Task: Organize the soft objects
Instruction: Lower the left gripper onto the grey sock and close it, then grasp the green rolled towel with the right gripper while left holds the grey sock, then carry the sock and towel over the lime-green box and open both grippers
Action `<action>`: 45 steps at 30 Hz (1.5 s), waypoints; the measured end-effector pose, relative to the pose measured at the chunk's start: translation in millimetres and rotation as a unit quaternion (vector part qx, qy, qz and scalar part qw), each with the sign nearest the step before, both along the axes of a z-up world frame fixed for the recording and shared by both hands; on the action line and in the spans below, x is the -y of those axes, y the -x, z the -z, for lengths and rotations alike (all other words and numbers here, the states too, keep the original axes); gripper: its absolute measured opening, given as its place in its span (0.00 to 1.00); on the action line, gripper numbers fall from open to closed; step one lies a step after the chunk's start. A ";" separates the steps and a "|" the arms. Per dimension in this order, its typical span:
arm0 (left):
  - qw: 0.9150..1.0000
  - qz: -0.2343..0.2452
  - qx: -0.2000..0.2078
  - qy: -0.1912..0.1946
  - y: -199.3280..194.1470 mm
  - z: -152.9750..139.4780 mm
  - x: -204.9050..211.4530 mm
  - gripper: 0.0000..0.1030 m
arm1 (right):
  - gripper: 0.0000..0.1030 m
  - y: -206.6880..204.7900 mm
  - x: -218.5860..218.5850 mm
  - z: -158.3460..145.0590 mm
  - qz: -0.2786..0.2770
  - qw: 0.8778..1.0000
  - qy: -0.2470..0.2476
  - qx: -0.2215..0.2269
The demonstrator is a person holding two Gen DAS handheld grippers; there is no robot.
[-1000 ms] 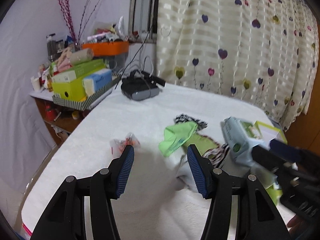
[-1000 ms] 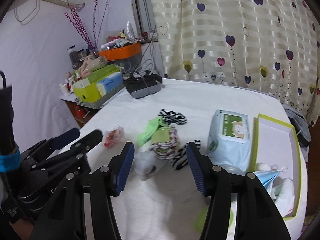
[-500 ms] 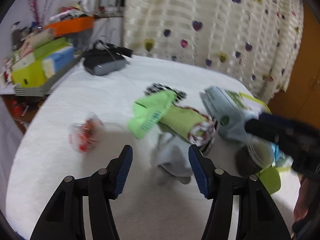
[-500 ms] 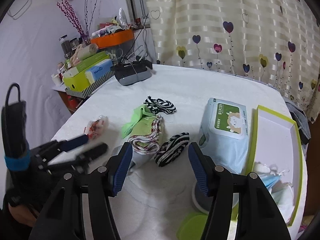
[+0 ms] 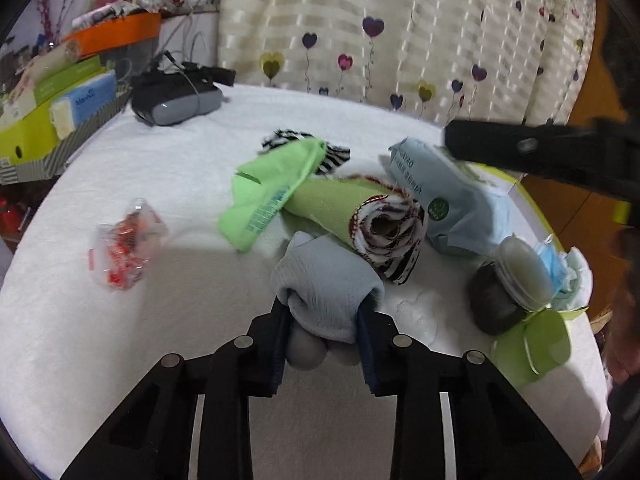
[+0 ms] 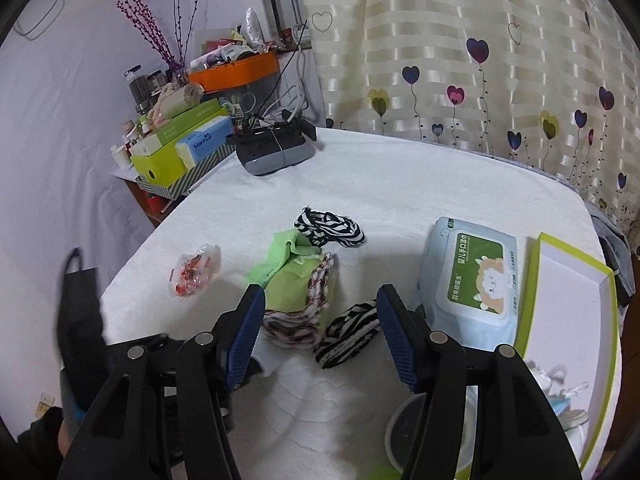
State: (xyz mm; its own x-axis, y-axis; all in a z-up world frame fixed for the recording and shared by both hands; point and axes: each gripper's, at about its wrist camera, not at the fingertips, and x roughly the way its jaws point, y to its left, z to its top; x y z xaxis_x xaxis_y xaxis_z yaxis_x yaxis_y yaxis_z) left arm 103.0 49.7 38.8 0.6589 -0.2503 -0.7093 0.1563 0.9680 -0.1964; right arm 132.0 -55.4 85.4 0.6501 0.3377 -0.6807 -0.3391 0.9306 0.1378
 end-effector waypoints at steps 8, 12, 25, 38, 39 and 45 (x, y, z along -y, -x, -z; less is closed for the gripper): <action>0.998 -0.048 0.021 0.024 34.4 -16.6 -47.5 0.27 | 0.57 -16.5 -22.1 12.6 -0.041 0.998 -0.008 -0.039; 0.997 -0.063 0.033 0.025 45.6 -23.7 -65.1 0.27 | 0.57 -19.1 -40.3 23.5 -0.060 0.996 -0.017 -0.064; 0.994 -0.099 0.022 0.045 48.9 -15.7 -96.8 0.27 | 0.57 -36.2 -73.2 81.6 -0.022 0.990 0.043 -0.132; 0.994 -0.093 0.055 0.030 63.6 -51.3 -86.1 0.27 | 0.28 8.8 -64.2 49.4 -0.051 0.997 0.021 -0.058; 0.994 -0.090 0.061 0.028 65.5 -58.0 -82.5 0.27 | 0.28 16.5 -60.0 42.3 -0.051 0.997 0.014 -0.047; 0.994 -0.057 0.091 0.022 71.0 -92.3 -50.1 0.27 | 0.28 56.4 -28.6 4.3 -0.041 0.999 -0.008 0.015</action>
State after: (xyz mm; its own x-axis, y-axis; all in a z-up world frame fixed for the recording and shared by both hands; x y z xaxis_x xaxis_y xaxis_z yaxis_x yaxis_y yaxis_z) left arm 32.0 99.8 131.1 0.8017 -0.1944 -0.5653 0.0834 0.9727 -0.2164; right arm 75.6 -26.8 81.1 0.6399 0.4016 -0.6552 -0.4189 0.8971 0.1407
